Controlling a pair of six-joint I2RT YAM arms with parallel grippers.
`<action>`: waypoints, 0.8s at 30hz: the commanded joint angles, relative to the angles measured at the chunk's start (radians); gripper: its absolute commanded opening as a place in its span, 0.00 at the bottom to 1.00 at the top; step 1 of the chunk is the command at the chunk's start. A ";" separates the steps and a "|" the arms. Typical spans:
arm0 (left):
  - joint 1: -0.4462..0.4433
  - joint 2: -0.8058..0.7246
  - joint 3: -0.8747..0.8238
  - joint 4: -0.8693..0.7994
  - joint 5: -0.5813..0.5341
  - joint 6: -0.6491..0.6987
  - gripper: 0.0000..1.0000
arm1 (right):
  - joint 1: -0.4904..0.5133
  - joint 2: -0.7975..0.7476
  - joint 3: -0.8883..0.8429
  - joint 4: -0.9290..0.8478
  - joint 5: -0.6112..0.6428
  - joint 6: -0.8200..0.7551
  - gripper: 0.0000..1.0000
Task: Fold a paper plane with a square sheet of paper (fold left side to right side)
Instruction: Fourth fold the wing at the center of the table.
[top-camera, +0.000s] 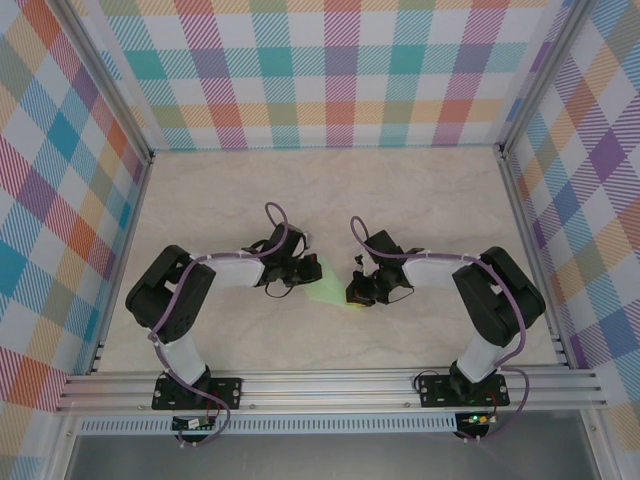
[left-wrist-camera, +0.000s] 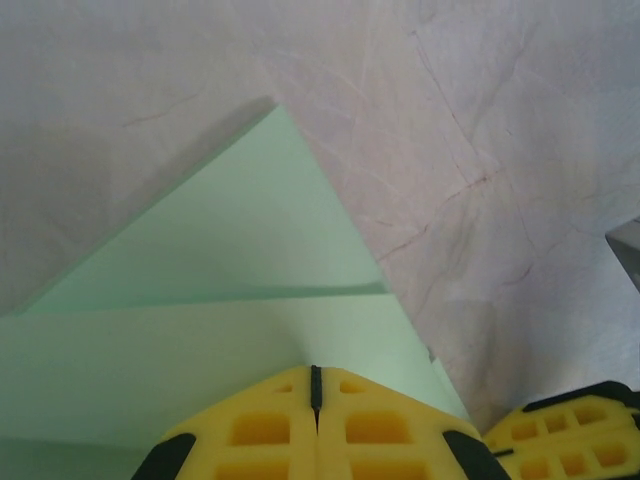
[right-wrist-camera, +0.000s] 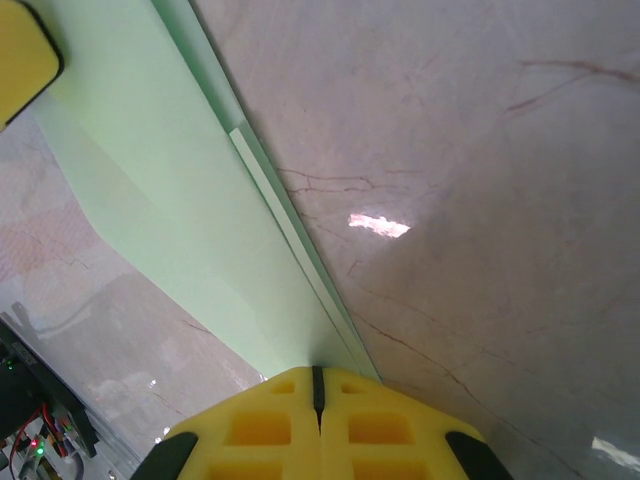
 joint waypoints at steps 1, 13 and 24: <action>-0.009 0.017 0.031 0.025 -0.043 -0.003 0.00 | -0.010 0.011 -0.024 -0.144 0.089 -0.023 0.01; -0.009 0.073 -0.001 -0.016 -0.100 0.009 0.00 | 0.002 -0.104 0.069 -0.199 0.046 0.002 0.02; -0.009 0.069 -0.015 -0.023 -0.123 0.012 0.00 | 0.096 0.047 0.239 -0.167 0.093 0.067 0.01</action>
